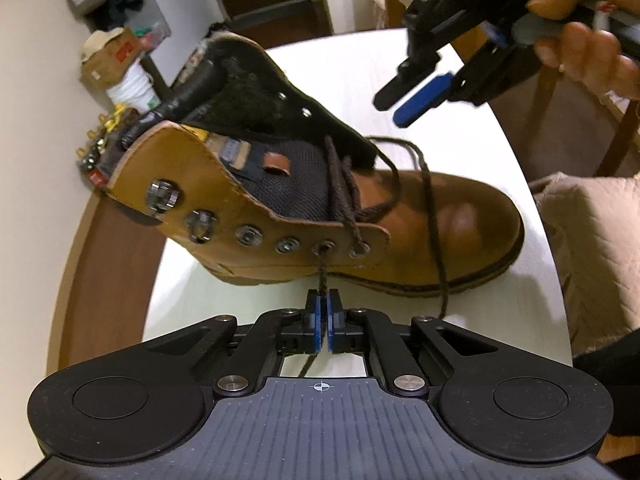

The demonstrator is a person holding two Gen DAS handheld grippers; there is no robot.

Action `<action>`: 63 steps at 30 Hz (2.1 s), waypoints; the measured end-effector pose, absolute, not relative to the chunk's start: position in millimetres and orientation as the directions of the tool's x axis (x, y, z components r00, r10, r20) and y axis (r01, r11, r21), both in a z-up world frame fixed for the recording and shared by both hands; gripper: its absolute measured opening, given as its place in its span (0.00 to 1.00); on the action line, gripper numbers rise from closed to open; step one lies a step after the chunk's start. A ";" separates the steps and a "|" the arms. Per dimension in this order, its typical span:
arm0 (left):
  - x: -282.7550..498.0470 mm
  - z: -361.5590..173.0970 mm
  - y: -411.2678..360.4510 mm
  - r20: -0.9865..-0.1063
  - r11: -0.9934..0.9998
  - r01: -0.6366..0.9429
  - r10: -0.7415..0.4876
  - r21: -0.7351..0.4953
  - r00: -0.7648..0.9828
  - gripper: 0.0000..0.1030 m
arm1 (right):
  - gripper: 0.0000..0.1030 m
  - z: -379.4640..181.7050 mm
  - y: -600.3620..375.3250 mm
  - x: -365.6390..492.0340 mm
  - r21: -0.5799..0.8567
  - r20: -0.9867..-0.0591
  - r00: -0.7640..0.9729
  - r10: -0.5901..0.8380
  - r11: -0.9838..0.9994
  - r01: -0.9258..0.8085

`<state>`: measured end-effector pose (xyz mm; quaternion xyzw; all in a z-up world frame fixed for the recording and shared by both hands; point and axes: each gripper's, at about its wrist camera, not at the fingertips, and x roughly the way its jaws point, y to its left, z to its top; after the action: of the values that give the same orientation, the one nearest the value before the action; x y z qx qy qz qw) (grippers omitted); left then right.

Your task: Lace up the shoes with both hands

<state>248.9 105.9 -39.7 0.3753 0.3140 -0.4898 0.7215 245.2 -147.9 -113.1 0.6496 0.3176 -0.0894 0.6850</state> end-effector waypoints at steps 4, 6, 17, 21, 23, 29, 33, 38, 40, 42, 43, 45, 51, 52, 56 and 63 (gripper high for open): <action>246.1 -42.1 102.9 -0.828 0.240 0.938 -0.448 0.251 0.337 0.09 | 0.26 -131.2 -151.7 251.1 0.854 -0.491 0.816 0.304 -0.014 0.519; 246.2 -45.0 102.0 -0.831 0.224 0.937 -0.438 0.269 0.344 0.13 | 0.26 -140.4 -149.3 256.1 0.855 -0.465 0.825 0.322 -0.078 0.513; 243.6 -46.0 97.6 -0.813 0.193 0.936 -0.465 0.293 0.351 0.02 | 0.03 -154.2 -146.6 276.3 0.846 -0.439 0.821 0.364 -0.141 0.515; 241.3 -38.6 116.4 -0.804 0.253 0.928 -0.470 0.274 0.366 0.02 | 0.02 -137.1 -164.8 266.0 0.856 -0.484 0.830 0.276 -0.048 0.515; 237.3 -42.0 124.3 -0.818 0.257 0.930 -0.453 0.262 0.355 0.02 | 0.02 -126.8 -179.3 255.0 0.849 -0.519 0.831 0.199 0.006 0.528; 223.9 -46.1 135.1 -0.850 0.225 0.945 -0.423 0.239 0.315 0.02 | 0.02 -126.4 -174.4 255.4 0.835 -0.543 0.804 0.242 0.049 0.548; 209.1 -49.4 133.4 -0.867 0.166 0.964 -0.423 0.209 0.261 0.02 | 0.02 -129.4 -176.4 256.4 0.845 -0.520 0.807 0.279 0.034 0.533; 209.1 -53.6 132.2 -0.875 0.197 0.962 -0.411 0.188 0.256 0.01 | 0.02 -122.1 -177.6 258.7 0.850 -0.520 0.812 0.264 0.068 0.522; 203.1 -50.4 131.1 -0.871 0.162 0.967 -0.424 0.197 0.249 0.02 | 0.02 -127.2 -180.6 251.7 0.847 -0.527 0.813 0.248 0.077 0.526; 201.4 -48.9 129.7 -0.871 0.150 0.967 -0.422 0.205 0.251 0.02 | 0.02 -131.0 -181.1 241.6 0.840 -0.540 0.808 0.237 0.089 0.536; 202.0 -49.0 129.1 -0.872 0.156 0.966 -0.419 0.206 0.254 0.02 | 0.02 -131.1 -179.9 240.0 0.836 -0.547 0.804 0.233 0.095 0.541; 201.9 -49.2 128.1 -0.869 0.164 0.966 -0.425 0.200 0.252 0.02 | 0.02 -129.4 -174.5 238.6 0.831 -0.555 0.801 0.225 0.100 0.547; 206.0 -55.7 125.0 -0.868 0.211 0.959 -0.420 0.190 0.265 0.02 | 0.02 -122.3 -175.2 230.8 0.834 -0.551 0.816 0.174 0.103 0.541; 205.9 -55.9 124.0 -0.869 0.210 0.959 -0.419 0.189 0.263 0.02 | 0.02 -120.9 -174.5 229.8 0.833 -0.554 0.815 0.171 0.110 0.543; 204.7 -56.2 124.6 -0.866 0.212 0.959 -0.423 0.190 0.266 0.02 | 0.02 -116.9 -168.8 227.0 0.831 -0.556 0.813 0.172 0.119 0.543; 206.8 -55.0 125.1 -0.866 0.268 0.945 -0.410 0.186 0.286 0.03 | 0.02 -126.3 -160.3 220.7 0.839 -0.542 0.822 0.175 0.052 0.542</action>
<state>206.8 125.1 -55.0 0.3723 0.3597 -0.4769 0.7104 220.7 -160.3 -126.3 0.6749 0.2654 -0.1358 0.6750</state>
